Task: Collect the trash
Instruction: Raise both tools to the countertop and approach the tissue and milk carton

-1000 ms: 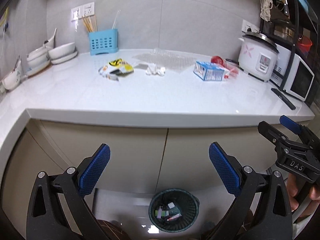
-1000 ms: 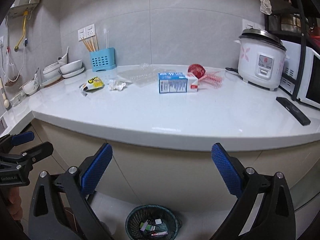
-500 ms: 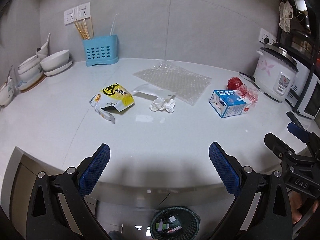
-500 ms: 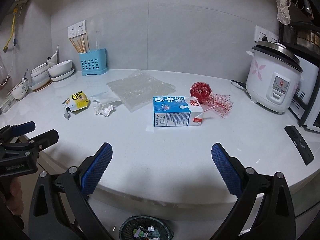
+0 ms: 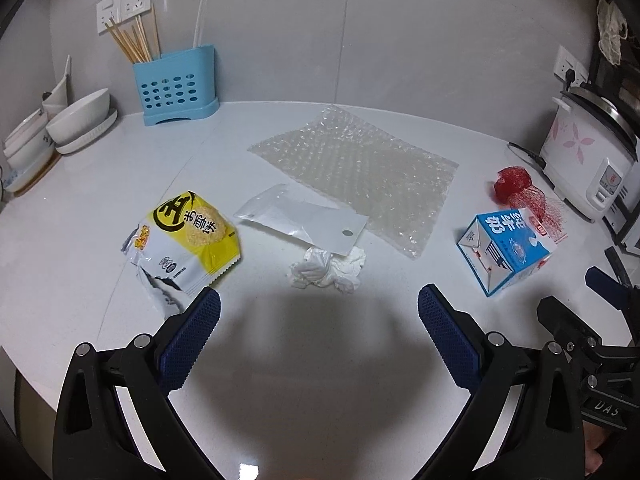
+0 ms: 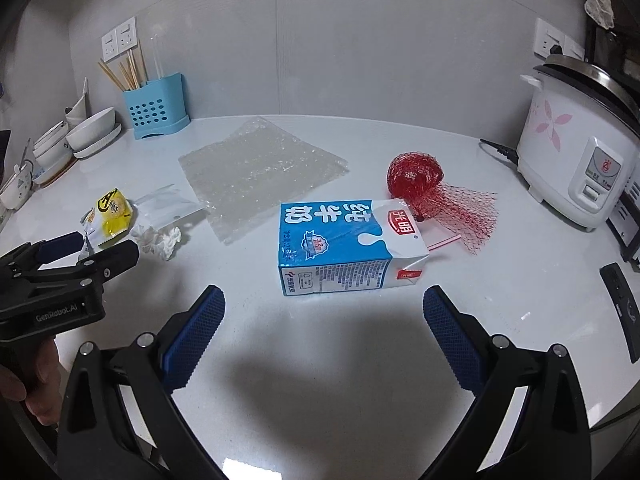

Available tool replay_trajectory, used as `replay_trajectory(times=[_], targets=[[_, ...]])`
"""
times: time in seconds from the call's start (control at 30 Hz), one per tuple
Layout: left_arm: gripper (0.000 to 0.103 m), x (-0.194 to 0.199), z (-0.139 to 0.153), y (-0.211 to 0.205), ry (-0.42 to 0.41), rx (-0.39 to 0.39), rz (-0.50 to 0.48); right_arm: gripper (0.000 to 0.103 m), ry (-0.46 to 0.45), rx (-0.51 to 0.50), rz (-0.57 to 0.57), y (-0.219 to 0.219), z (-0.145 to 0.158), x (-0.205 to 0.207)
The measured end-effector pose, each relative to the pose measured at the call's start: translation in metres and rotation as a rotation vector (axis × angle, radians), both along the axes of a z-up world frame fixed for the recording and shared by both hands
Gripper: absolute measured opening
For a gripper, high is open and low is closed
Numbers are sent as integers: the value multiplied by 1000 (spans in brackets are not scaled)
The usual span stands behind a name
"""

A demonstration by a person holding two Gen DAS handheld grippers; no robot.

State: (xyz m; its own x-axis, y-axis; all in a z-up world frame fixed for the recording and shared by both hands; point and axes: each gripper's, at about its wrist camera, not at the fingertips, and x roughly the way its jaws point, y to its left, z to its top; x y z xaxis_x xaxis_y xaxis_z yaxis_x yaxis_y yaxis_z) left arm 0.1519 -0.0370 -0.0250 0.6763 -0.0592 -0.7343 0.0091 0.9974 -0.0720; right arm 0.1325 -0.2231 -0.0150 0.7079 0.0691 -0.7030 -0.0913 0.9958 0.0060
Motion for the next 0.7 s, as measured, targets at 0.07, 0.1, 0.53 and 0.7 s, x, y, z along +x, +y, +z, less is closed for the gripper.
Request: replay_trajectory(times=[0.07,0.1,0.53,0.7], targets=[[97,9,-3,-2,14,1,2,95,17,-12,0,2,-1,10],[97,14,-5,-3,19,8,-1,95,25,-17,-2,3,-1,15],[97,48,-22,-16,99,44,-7,96,134,-78,-12,9,-13,59],[97,53,-25,-19,111,49,-4,96,158,-94,-18,9,-19,67]])
